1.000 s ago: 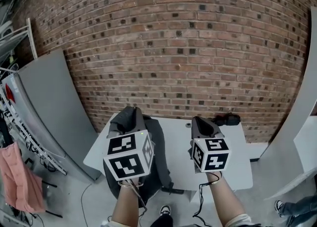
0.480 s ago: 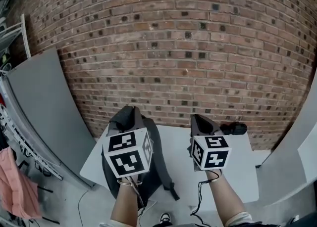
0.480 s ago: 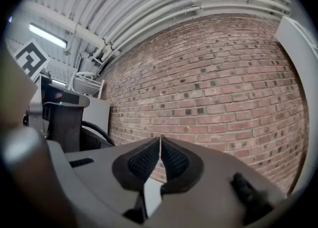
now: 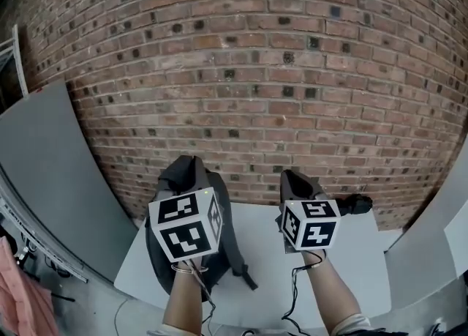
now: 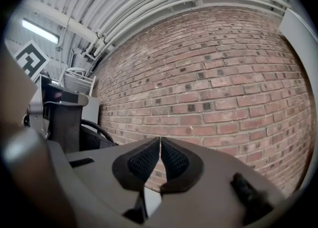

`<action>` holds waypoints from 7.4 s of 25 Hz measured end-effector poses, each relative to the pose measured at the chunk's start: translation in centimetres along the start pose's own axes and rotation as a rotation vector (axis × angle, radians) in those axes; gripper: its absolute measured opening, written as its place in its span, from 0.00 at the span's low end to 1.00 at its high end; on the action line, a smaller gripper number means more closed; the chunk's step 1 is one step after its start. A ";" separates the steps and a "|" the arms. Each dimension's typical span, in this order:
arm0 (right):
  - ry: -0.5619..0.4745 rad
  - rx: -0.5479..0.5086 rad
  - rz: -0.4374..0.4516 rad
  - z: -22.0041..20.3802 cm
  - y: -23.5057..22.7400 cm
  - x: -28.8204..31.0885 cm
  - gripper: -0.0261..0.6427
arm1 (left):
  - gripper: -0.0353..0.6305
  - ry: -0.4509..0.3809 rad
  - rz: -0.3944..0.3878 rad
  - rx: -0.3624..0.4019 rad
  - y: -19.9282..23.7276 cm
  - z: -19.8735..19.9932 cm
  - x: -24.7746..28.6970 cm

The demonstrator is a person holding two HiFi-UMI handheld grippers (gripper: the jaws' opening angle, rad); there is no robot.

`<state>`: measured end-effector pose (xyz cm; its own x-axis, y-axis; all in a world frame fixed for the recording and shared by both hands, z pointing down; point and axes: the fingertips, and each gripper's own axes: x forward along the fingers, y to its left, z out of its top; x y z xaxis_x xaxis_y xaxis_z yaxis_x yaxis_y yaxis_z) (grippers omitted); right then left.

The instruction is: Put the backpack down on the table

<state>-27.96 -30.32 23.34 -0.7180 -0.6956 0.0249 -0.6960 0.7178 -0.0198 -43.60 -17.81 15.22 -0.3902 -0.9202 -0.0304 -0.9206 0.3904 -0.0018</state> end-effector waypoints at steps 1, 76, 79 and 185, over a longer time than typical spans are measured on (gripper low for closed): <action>0.003 0.002 -0.006 -0.2 -0.2 0.7 0.09 | 0.10 0.003 -0.003 -0.004 0.3 -0.3 0.9; 0.379 0.210 -0.376 -23.7 -33.5 -19.1 0.08 | 0.11 0.391 -0.501 0.017 -47.0 -27.3 1.0; 0.404 0.224 -0.397 -25.8 -34.7 -20.2 0.08 | 0.11 0.425 -0.536 0.009 -49.0 -30.0 0.2; 0.341 0.194 -0.348 -21.6 -21.3 -21.4 0.08 | 0.07 0.339 -0.134 -0.134 -13.5 -24.4 -6.4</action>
<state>2.26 -30.05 44.77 -0.4250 -0.8187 0.3862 -0.9041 0.4048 -0.1367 -28.98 -17.83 39.81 -0.2280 -0.9284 0.2934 -0.9487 0.2797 0.1477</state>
